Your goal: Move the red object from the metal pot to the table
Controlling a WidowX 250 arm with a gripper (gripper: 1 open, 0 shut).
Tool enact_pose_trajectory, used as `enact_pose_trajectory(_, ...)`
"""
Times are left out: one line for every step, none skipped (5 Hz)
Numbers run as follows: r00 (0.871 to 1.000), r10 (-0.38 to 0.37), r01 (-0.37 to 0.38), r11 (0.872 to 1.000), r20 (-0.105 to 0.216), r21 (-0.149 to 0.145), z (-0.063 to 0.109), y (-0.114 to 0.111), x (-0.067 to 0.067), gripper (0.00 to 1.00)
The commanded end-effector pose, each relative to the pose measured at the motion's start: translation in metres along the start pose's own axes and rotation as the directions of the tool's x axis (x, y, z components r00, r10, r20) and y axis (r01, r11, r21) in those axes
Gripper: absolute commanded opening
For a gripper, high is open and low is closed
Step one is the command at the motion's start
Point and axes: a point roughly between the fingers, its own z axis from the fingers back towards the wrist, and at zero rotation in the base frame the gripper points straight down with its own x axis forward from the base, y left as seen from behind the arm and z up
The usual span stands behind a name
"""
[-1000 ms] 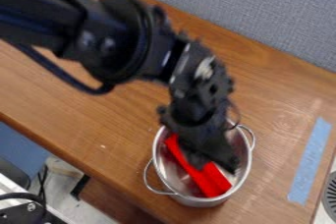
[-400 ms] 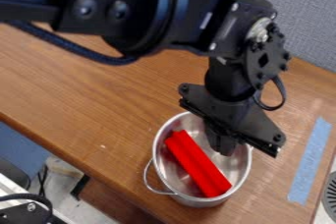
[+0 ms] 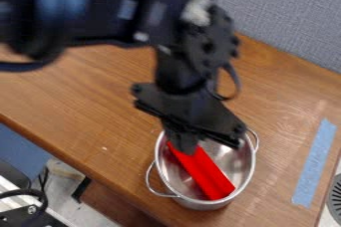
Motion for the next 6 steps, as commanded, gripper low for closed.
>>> enact_pose_trajectory(0.976, 0.212, -0.211, 0.977, 0.049, -0.006, -0.005, -0.007, 0.045, 0.00)
enact_pose_trajectory(0.902, 0.419, -0.420, 0.907, 0.107, -0.012, -0.009, -0.029, 0.094, 0.00)
enact_pose_trajectory(0.790, 0.596, -0.600, 0.800, 0.140, -0.017, -0.020, -0.038, 0.123, 0.00)
enact_pose_trajectory(0.820, 0.549, -0.553, 0.833, 0.163, -0.022, -0.029, -0.037, 0.090, 1.00)
enact_pose_trajectory(0.809, 0.557, -0.565, 0.825, 0.188, -0.012, -0.046, -0.035, 0.066, 1.00)
enact_pose_trajectory(0.859, 0.482, -0.489, 0.872, 0.170, -0.001, -0.037, -0.063, 0.068, 1.00)
